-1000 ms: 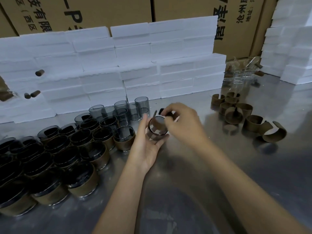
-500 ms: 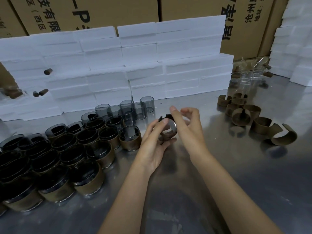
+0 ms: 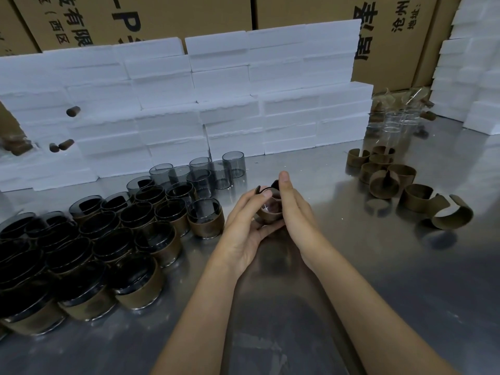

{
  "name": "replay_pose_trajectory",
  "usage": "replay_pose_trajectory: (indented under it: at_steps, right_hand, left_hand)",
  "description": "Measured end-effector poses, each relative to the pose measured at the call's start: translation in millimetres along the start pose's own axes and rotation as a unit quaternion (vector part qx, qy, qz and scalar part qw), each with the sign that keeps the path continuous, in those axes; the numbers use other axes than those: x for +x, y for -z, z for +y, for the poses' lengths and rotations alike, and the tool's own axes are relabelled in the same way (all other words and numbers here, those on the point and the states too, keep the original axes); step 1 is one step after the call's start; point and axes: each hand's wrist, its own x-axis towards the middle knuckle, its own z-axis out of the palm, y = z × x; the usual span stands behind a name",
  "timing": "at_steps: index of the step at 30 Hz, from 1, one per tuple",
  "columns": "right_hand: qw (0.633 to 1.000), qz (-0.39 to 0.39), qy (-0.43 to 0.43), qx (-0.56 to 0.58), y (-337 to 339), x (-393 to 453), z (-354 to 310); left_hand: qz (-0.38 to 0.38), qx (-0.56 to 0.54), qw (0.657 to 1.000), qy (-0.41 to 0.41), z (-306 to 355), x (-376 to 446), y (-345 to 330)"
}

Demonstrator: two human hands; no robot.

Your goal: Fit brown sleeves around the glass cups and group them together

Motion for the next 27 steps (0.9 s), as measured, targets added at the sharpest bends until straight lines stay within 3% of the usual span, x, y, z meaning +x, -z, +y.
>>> replay_pose_trajectory:
  at_steps: [6,13,20,27]
  right_hand:
    - [0.997,0.077,-0.004,0.029,-1.6,8.9,3.9]
    - [0.998,0.049,-0.016,0.044,-4.2,9.4,6.3]
    - [0.968,0.075,-0.130,0.200,7.1,5.5,-8.0]
    - [0.955,0.040,-0.178,0.233,3.1,-3.3,-15.6]
  left_hand:
    - [0.002,-0.023,1.000,0.003,-0.4,-2.7,-1.8]
    - [0.066,-0.079,0.994,0.035,1.5,1.4,0.5]
    - [0.071,-0.022,0.996,0.049,1.5,1.8,-10.6]
    - [0.116,0.020,0.992,0.034,-5.1,-5.4,-20.0]
